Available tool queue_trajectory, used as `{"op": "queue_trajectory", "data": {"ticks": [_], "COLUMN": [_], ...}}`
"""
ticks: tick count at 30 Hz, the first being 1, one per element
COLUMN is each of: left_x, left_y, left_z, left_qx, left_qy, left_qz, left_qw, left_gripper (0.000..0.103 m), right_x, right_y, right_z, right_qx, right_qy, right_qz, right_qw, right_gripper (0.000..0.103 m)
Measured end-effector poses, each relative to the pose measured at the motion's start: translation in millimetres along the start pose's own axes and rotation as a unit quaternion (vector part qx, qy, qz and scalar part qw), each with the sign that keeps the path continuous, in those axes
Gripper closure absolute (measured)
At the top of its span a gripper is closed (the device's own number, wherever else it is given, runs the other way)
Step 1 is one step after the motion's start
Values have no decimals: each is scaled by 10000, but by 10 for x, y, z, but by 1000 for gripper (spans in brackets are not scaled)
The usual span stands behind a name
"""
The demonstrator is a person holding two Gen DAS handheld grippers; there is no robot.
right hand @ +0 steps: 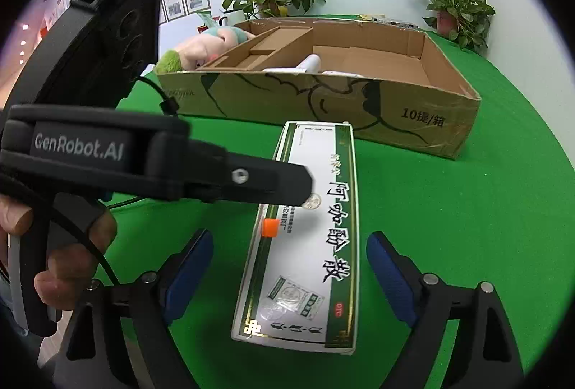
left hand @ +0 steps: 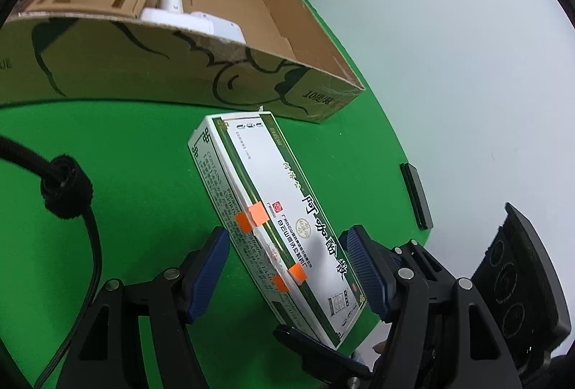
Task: Organize objects
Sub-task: 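Lift the medicine box with the right gripper over the large box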
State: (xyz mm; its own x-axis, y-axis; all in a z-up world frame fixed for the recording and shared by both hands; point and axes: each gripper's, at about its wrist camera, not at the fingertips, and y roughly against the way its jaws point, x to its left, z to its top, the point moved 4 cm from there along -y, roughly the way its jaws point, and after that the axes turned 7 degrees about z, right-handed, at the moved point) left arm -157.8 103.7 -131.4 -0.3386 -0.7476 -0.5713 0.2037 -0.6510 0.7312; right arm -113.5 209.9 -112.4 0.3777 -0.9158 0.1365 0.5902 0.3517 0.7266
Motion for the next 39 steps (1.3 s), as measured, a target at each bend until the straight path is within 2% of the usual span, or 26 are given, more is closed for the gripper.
{"op": "queue_trajectory", "data": {"ticks": [3, 8, 11, 16, 21, 25, 27, 31, 39], "left_x": [51, 137, 175, 224, 280, 322, 341, 354, 333], "left_y": [-42, -81, -97, -89, -81, -76, -87, 55, 254], "left_z": [-7, -12, 3, 5, 4, 4, 30, -10, 108], "left_qx": [63, 109, 113, 91, 43, 52, 31, -24, -247], "left_qy": [117, 245, 270, 284, 319, 304, 345, 249, -73], "left_qz": [-99, -187, -190, -205, -211, -139, -102, -81, 71], "left_qw": [9999, 9995, 9994, 9993, 9993, 9994, 9993, 9997, 9996], "left_gripper": [36, 36, 36, 38, 38, 44, 52, 54, 59], "right_x": [38, 52, 32, 55, -17, -121, -139, -128, -106], "right_y": [1, -30, -67, -30, 45, 82, 90, 104, 165], "right_z": [29, 50, 37, -4, -28, -26, -29, -39, -8], "right_qx": [-33, 34, 129, 124, -12, -113, -122, -140, -337], "right_qy": [184, 295, 260, 295, -204, -750, -859, -904, -839], "right_qz": [-266, -341, -335, -301, 49, 400, 513, 544, 472], "right_qw": [9995, 9990, 9990, 9990, 9998, 9963, 9949, 9943, 9948], "right_gripper": [16, 21, 40, 40, 40, 40, 40, 40, 41]}}
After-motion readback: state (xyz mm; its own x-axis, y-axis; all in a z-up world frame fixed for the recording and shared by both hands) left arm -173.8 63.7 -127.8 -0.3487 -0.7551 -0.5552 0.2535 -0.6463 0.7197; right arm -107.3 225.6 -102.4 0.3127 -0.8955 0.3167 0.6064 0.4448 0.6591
